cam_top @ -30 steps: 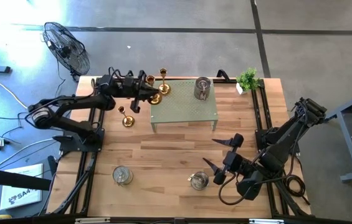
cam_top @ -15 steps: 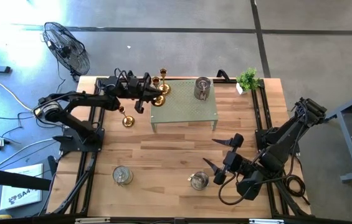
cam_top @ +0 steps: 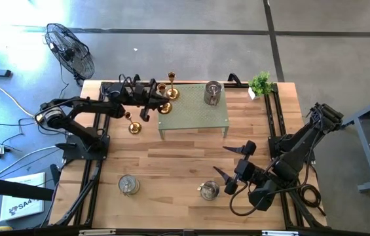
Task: Pick & Place candle stick holders
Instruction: Put the bottom gold candle holder on the shelf
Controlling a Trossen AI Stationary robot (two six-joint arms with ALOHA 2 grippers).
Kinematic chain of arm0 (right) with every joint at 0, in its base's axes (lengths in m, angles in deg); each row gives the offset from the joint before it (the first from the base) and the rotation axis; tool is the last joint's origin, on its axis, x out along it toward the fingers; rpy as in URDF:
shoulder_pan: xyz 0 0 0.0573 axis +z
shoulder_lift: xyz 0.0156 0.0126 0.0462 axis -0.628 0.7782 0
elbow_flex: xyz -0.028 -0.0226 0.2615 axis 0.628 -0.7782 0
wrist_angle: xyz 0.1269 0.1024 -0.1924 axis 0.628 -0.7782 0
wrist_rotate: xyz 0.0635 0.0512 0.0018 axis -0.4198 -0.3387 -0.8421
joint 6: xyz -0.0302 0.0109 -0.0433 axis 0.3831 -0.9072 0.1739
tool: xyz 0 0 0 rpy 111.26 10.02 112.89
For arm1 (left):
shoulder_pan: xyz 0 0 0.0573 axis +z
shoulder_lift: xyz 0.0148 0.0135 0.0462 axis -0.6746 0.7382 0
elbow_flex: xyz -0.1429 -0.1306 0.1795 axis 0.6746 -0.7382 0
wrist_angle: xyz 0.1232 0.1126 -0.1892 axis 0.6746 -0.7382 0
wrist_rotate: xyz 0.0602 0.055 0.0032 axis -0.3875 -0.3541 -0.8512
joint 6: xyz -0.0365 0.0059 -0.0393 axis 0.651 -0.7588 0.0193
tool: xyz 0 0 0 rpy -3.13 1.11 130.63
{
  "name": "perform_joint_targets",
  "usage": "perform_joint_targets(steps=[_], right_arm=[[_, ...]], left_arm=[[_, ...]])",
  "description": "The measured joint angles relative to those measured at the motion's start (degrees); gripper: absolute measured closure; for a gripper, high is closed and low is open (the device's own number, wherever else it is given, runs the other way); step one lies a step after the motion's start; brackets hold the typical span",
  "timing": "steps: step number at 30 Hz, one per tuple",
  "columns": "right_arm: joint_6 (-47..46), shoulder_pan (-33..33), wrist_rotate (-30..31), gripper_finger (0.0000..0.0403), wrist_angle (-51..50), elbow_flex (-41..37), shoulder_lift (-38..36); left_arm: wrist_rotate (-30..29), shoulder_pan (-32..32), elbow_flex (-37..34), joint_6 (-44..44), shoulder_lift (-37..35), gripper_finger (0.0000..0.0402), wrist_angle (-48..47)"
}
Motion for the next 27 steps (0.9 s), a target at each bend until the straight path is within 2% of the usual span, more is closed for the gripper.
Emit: perform_joint_targets(steps=[13,21,27], right_arm=[[0.0,0.0,0.2,0.0041,0.0,0.0,0.0],[-0.3,0.0,0.3,0.004,0.0,0.0,0.0],[-1.1,0.0,0.3,0.004,-0.8,0.0,0.0]], left_arm=[[0.5,1.9,-1.8,0.6,0.9,0.0394,1.6],[0.0,1.8,-1.8,0.6,5.5,0.0394,3.6],[0.4,2.5,-1.6,3.5,9.9,0.0394,12.2]])
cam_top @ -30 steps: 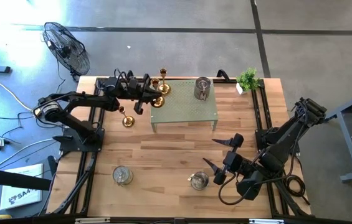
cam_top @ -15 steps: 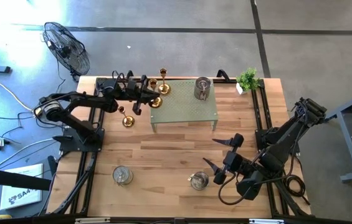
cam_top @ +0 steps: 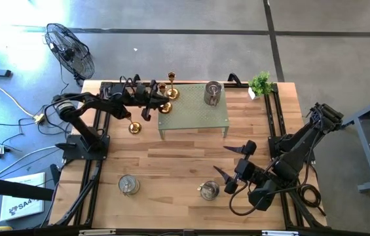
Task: Pick & Place candle stick holders
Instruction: Put the bottom gold candle holder on the shelf
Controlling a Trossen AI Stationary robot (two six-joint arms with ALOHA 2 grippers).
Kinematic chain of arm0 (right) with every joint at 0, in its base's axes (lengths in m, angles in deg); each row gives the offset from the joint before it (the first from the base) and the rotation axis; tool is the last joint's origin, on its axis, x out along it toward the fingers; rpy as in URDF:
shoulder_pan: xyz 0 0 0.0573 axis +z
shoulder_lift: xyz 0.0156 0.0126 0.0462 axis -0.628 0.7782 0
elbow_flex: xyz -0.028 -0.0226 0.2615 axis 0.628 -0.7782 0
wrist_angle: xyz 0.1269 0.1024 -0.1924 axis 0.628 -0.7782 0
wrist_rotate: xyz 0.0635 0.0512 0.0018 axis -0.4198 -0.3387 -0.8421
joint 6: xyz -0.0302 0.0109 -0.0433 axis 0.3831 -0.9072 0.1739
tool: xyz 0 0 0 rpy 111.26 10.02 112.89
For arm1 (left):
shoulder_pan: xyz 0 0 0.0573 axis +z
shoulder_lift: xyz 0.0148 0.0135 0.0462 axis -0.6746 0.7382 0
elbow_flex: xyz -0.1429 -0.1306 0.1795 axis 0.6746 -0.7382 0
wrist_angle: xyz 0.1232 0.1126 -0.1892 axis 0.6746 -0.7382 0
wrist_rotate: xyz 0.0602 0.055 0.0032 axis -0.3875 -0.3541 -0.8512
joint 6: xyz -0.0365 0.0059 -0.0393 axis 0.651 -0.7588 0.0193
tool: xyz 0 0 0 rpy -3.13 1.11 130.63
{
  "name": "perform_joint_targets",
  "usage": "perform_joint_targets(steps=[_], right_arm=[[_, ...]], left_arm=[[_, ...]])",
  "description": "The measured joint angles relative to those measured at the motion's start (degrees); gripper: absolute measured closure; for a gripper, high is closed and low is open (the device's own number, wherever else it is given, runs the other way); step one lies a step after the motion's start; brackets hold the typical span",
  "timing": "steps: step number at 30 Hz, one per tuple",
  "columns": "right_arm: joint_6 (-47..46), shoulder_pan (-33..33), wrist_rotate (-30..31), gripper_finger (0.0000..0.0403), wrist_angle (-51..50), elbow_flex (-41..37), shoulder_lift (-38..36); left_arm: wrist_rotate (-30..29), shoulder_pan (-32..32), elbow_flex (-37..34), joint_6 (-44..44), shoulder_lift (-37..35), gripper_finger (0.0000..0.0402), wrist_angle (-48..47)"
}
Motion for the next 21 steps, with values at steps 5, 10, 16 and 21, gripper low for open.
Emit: perform_joint_targets(steps=[5,10,16,21], right_arm=[[0.0,0.0,0.0,0.004,-0.1,0.0,0.0],[0.0,0.0,0.0,0.004,-0.1,0.0,0.0],[0.0,0.0,0.0,0.0041,-0.2,0.0,0.0],[0.0,0.0,0.0,0.0041,-0.2,0.0,0.0]], left_arm=[[1.3,0.0,0.0,-1.0,0.7,0.0394,-0.5],[1.3,0.0,0.0,-1.2,0.8,0.0394,-0.6],[1.6,0.0,0.0,-0.8,0.7,0.0394,-0.3],[3.1,0.0,0.5,-0.2,-0.2,0.0394,-0.5]])
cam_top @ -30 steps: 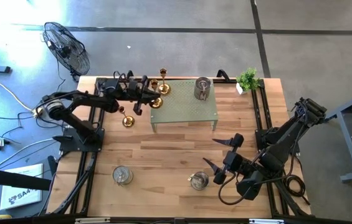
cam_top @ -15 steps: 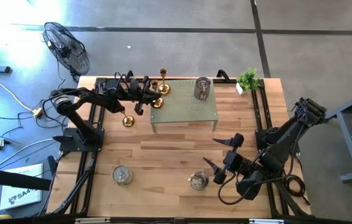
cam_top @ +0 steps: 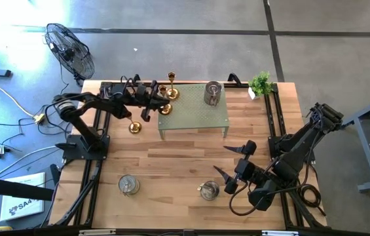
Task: Pick & Place candle stick holders
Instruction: Put the bottom gold candle holder on the shelf
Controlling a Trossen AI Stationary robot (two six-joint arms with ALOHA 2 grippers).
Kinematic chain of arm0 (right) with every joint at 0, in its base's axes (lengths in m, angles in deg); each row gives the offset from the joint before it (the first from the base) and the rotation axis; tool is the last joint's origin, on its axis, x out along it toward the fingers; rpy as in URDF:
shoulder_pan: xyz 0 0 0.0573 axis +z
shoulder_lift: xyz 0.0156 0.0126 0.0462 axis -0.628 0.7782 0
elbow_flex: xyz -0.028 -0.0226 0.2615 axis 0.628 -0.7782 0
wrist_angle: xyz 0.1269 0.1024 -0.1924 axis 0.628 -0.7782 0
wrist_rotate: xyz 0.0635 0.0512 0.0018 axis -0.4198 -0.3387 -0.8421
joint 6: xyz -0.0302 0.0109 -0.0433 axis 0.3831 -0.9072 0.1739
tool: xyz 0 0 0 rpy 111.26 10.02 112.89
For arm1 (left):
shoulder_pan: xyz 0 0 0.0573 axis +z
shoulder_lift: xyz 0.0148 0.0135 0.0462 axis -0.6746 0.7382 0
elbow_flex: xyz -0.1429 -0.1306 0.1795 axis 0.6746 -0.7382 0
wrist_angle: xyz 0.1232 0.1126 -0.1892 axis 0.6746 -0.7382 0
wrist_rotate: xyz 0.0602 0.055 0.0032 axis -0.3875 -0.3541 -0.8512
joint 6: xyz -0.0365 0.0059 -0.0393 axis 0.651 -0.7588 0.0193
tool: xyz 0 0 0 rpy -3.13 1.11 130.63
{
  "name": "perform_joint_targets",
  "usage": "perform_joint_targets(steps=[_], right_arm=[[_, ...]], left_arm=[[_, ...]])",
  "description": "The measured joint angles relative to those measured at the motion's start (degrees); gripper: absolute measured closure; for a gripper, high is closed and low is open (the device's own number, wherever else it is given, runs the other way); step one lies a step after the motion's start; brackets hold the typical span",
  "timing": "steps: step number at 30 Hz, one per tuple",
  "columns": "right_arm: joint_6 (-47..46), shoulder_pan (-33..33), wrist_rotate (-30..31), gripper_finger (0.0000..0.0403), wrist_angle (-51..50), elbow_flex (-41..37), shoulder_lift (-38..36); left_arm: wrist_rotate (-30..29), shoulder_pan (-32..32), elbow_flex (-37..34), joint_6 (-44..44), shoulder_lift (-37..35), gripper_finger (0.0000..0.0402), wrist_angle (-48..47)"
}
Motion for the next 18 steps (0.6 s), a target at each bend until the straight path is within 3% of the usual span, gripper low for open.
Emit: perform_joint_targets(steps=[18], right_arm=[[0.0,0.0,0.1,0.0041,0.0,0.0,0.0]], left_arm=[[3.0,0.0,1.6,3.4,0.0,0.0394,-0.1]])
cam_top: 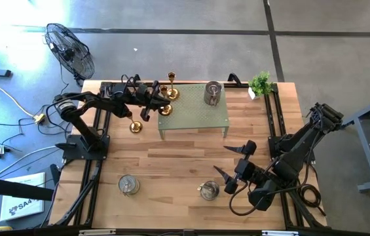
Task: Pick & Place candle stick holders
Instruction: Put the bottom gold candle holder on the shelf
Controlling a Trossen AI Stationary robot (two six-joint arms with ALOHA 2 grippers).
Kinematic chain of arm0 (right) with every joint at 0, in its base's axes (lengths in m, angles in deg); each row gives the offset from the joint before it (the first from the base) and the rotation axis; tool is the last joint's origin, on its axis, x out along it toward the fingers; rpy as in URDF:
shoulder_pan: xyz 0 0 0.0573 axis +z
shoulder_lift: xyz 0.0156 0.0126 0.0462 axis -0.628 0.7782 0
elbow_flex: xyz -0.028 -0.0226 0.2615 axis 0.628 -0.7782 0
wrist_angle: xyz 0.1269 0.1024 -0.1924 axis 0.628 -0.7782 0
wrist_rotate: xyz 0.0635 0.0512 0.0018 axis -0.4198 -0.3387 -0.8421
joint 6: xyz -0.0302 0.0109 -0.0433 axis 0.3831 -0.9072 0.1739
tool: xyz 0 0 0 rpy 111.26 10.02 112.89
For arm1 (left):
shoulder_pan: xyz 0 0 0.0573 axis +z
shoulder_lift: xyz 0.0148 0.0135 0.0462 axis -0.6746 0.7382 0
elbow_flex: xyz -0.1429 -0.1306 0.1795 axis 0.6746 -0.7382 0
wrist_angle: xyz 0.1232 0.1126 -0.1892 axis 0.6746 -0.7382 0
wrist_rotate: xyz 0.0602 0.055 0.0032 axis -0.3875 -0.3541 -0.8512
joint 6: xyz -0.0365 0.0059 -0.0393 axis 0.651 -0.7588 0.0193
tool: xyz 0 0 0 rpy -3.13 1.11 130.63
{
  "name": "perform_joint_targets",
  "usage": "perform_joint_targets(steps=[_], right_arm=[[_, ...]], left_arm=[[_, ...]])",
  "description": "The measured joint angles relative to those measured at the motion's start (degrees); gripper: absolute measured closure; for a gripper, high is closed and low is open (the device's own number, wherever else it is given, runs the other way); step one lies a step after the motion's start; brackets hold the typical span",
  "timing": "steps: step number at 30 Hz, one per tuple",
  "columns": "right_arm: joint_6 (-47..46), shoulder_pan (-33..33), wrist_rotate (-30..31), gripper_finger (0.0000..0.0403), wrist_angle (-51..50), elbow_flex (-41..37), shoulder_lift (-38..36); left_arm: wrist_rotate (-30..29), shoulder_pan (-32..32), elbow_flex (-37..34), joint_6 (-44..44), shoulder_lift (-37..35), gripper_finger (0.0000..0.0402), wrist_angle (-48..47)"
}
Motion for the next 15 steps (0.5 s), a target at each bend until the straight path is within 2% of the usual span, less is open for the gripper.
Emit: perform_joint_targets(steps=[15], right_arm=[[-1.3,-1.2,-0.3,0.0041,-1.5,0.0,0.0]], left_arm=[[1.1,0.0,0.0,1.5,-1.0,0.0394,0.9]])
